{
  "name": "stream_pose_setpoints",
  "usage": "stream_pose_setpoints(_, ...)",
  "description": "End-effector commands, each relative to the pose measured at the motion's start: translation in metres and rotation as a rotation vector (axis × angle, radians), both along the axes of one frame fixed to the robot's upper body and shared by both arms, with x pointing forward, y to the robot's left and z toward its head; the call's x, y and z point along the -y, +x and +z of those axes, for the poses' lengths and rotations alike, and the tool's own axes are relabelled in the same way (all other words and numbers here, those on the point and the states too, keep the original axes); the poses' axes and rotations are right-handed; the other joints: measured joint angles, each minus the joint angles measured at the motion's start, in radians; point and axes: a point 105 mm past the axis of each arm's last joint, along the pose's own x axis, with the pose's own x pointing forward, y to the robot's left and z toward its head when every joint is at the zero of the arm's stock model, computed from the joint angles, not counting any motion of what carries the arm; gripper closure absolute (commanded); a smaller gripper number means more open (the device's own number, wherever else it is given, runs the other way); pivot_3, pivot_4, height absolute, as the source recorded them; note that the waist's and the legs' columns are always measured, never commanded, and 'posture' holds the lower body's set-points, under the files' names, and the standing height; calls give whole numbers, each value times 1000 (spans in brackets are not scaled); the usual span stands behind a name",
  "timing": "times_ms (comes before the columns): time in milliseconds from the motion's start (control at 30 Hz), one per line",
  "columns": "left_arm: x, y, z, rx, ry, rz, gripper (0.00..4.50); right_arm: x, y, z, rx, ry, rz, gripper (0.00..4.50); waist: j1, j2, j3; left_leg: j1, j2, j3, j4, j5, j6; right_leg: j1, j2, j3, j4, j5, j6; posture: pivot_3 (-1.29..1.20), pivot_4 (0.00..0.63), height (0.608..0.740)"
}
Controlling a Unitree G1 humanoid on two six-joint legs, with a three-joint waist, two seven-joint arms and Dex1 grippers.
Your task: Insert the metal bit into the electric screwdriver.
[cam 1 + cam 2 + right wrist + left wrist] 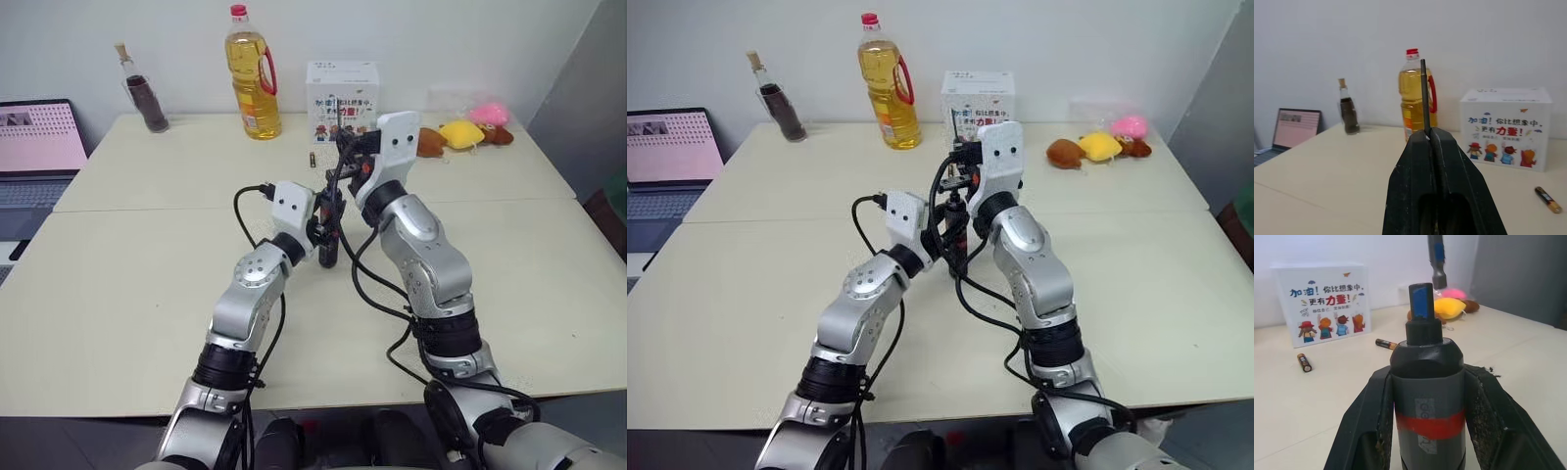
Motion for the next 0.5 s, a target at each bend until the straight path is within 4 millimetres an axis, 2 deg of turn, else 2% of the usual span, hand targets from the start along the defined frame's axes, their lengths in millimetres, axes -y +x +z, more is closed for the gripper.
stream_pose_setpoints(33, -22, 10, 15, 64, -30, 107, 2828, -2, -4, 30, 107, 45, -15, 4450, -1, 0, 0, 0, 0, 0, 0, 0, 0, 0, 1, 1, 0, 0, 0, 0, 150, 740)
stream_pose_setpoints(233, -13, 7, 38, 152, -133, 58, 2828, 2, -3, 41, 151, 81, -40, 4450, 4, 0, 0, -7, 1, 0, 0, 0, 0, -7, 0, 1, 0, 0, 0, 0, 150, 740)
stream_pose_setpoints(333, -7, 6, 38, 165, -138, 39, 2828, 4, -3, 40, 154, 87, -47, 4450, 7, 0, 0, -18, 0, 0, 1, 1, -1, -16, -2, -1, 1, 0, 0, 0, 150, 740)
stream_pose_setpoints(500, -5, 8, 30, 156, -117, 51, 2828, 5, -3, 40, 157, 100, -62, 4450, 7, 0, 0, -20, 0, 1, 1, 1, -2, -16, -6, 0, -1, 0, 1, 0, 150, 740)
